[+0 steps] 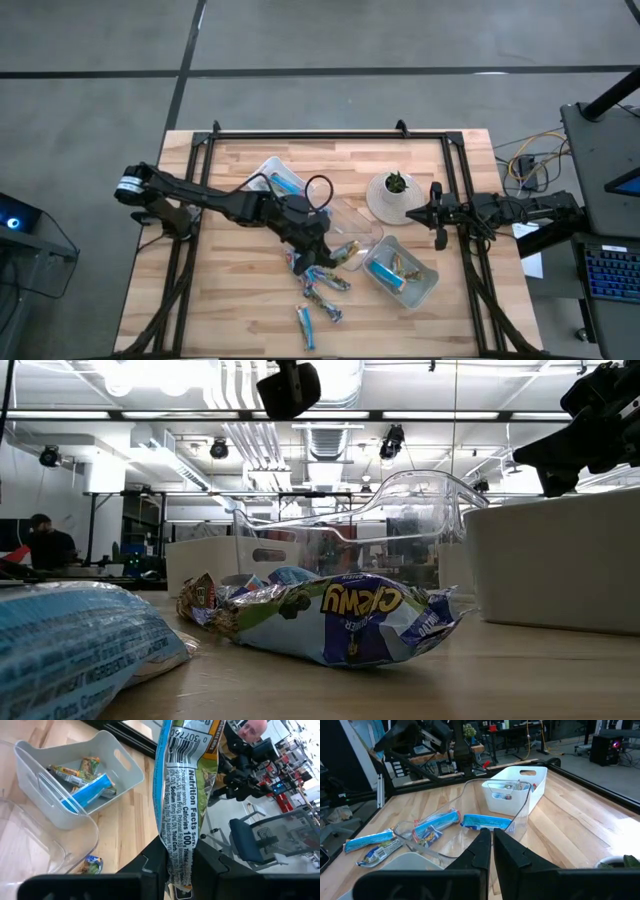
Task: Pick and place Granola Bars by type
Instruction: Put the orange granola bar into the gray bin
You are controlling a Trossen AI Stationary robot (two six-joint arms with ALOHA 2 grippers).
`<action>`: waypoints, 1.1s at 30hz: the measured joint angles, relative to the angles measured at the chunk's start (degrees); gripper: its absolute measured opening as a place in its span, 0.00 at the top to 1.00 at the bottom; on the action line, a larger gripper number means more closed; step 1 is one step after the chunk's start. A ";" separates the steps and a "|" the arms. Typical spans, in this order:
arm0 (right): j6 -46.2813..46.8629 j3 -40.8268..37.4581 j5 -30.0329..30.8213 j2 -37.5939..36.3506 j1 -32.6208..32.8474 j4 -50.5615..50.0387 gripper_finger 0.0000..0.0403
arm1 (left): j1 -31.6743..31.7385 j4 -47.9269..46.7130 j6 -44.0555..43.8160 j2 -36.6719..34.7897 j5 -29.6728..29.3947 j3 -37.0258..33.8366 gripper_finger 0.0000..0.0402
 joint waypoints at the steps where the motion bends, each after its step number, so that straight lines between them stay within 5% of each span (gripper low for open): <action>1: 0.00 0.00 0.00 0.00 0.02 -0.05 0.97 | 0.00 -0.14 0.01 -0.37 0.00 -0.30 0.88; 33: 0.00 0.01 -0.03 0.00 0.00 -0.03 0.97 | 4.65 -0.94 2.31 -10.49 0.05 -8.44 0.88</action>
